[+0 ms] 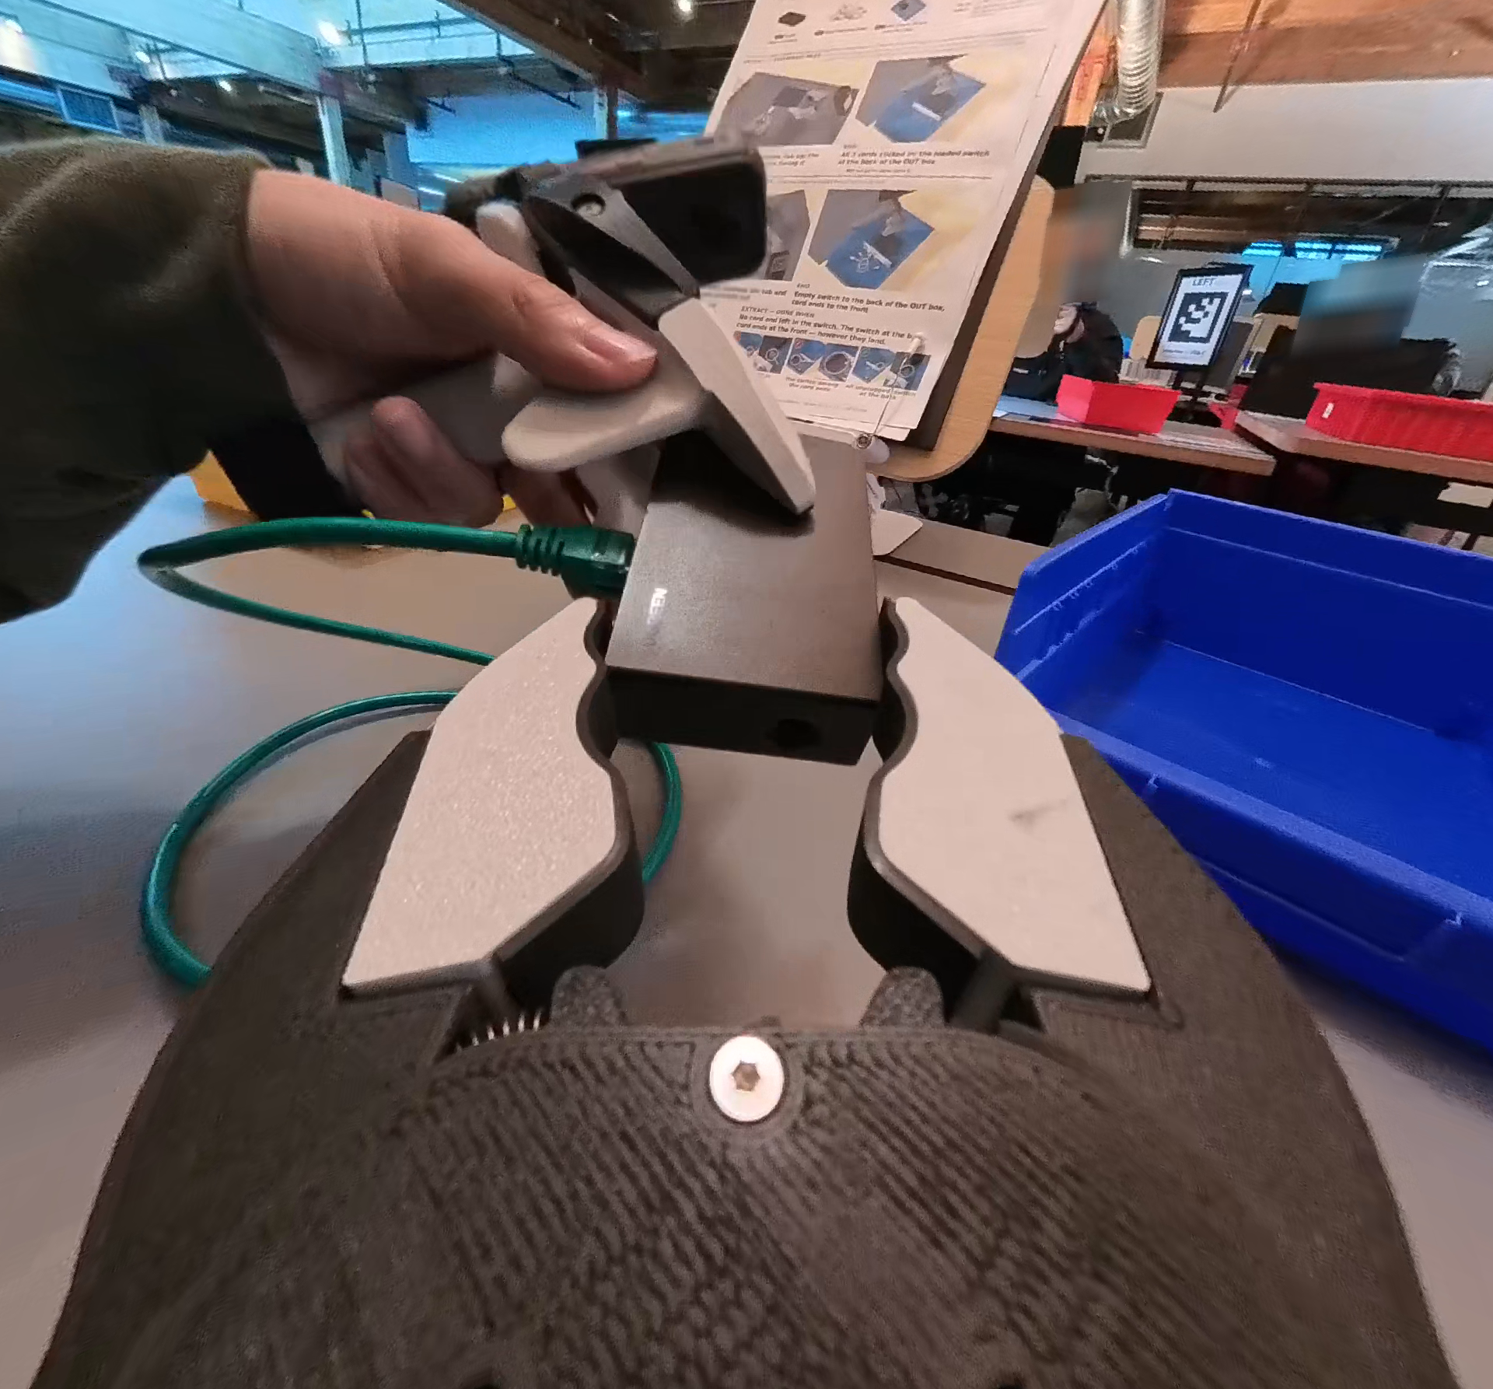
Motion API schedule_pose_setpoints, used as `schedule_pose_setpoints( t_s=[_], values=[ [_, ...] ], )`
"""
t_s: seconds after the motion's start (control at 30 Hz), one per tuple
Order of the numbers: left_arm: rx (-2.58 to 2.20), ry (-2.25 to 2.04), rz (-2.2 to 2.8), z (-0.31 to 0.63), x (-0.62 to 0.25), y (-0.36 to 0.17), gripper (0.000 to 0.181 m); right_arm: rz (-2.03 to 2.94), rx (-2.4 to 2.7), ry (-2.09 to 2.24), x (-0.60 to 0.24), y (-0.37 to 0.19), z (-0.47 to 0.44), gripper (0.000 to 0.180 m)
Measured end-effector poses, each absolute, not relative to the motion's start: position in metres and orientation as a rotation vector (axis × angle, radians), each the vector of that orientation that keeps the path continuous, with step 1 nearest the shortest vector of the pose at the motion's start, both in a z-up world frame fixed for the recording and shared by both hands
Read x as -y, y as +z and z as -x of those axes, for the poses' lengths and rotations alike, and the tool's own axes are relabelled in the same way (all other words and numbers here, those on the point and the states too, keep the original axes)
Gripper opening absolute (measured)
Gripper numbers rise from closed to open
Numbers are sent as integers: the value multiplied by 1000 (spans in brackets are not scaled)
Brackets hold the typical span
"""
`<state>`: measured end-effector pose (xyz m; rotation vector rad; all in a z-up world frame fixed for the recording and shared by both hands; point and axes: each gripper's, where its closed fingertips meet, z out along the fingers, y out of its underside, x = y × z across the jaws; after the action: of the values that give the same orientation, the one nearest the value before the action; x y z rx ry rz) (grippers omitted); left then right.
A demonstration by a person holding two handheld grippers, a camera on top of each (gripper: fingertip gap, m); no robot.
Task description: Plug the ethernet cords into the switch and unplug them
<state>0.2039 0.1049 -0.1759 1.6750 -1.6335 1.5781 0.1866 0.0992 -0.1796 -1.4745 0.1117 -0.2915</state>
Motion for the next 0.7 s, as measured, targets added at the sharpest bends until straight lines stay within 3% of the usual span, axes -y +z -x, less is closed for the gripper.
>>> schedule_pose_setpoints(
  t_s=[0.7],
  values=[
    [1600, 1426, -1543, -197, -106, -169, 26, 1495, -75, -234, -108, -182, -179, 64]
  ],
)
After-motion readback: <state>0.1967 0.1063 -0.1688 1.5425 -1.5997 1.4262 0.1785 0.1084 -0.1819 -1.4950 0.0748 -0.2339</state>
